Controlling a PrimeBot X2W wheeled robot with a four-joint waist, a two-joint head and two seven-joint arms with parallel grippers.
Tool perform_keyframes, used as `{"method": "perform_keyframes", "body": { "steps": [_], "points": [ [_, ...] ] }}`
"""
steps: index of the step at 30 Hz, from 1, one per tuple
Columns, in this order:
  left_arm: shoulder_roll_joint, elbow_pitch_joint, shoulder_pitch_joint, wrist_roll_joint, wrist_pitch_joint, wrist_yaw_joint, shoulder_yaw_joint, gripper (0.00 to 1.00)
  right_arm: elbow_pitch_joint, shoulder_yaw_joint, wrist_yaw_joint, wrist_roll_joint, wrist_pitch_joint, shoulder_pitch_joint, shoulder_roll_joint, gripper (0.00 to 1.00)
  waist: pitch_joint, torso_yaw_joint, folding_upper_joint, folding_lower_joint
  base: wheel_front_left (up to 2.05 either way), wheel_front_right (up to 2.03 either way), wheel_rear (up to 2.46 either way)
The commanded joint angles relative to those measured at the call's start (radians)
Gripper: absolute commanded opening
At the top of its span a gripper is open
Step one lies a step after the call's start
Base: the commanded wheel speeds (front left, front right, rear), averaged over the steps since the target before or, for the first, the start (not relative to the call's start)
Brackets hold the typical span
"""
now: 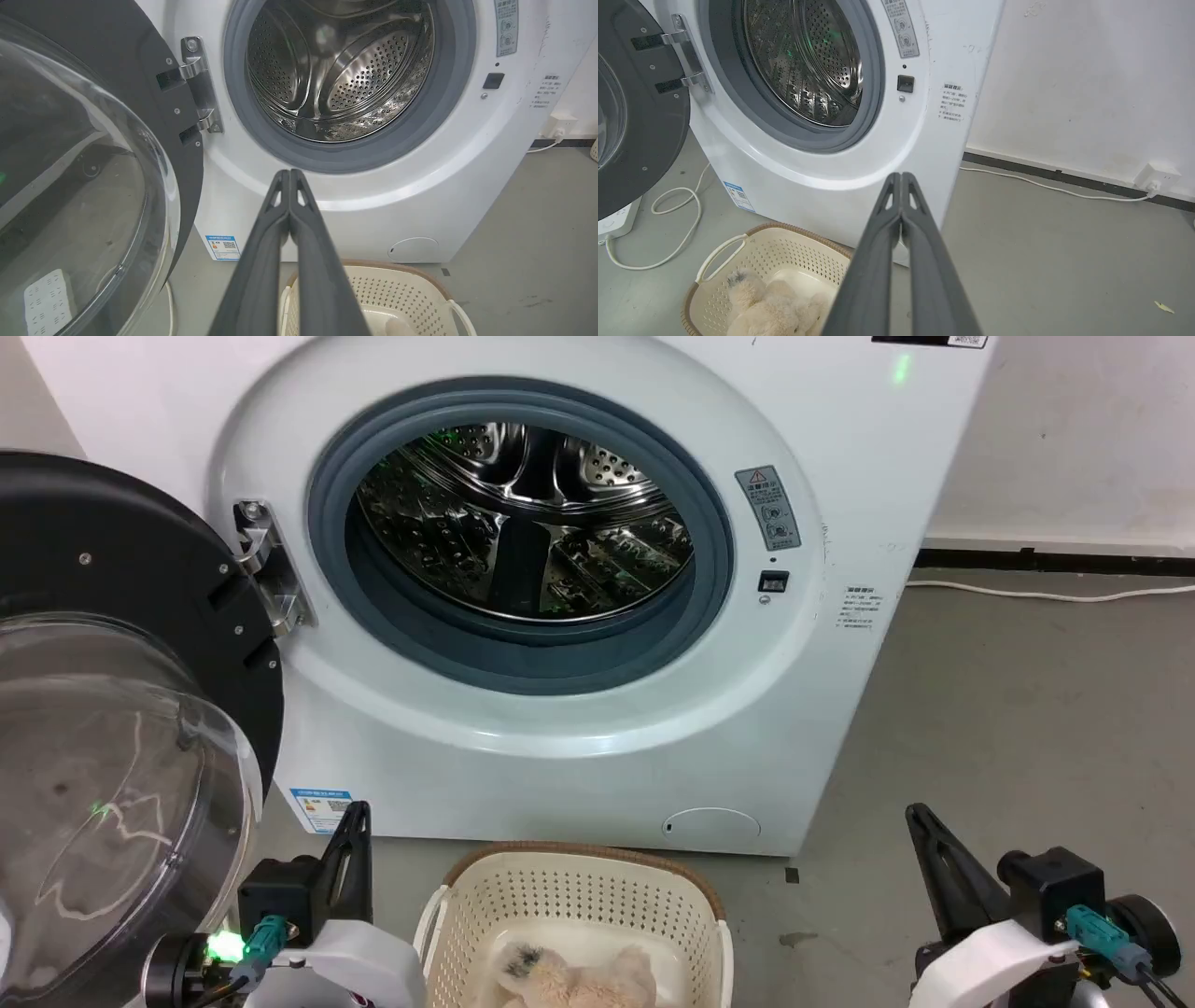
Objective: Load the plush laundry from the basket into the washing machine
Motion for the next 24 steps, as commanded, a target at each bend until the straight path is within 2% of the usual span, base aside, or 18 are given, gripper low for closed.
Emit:
{"method": "perform_keyframes", "body": {
  "steps": [1,24],
  "points": [
    [0.0,-0.005,-0.006,0.009,0.0,0.002,0.0,0.0,-0.005,-0.002,0.001,-0.007,0.0,-0.012,-0.001,0.0,0.0,0.0,0.0,0.0,0.0,0.0,0.0],
    [0.0,-0.005,-0.006,0.009,0.0,0.002,0.0,0.0,-0.005,-0.002,0.001,-0.007,0.0,-0.012,-0.001,0.0,0.0,0.0,0.0,0.0,0.0,0.0,0.0]
  ]
}}
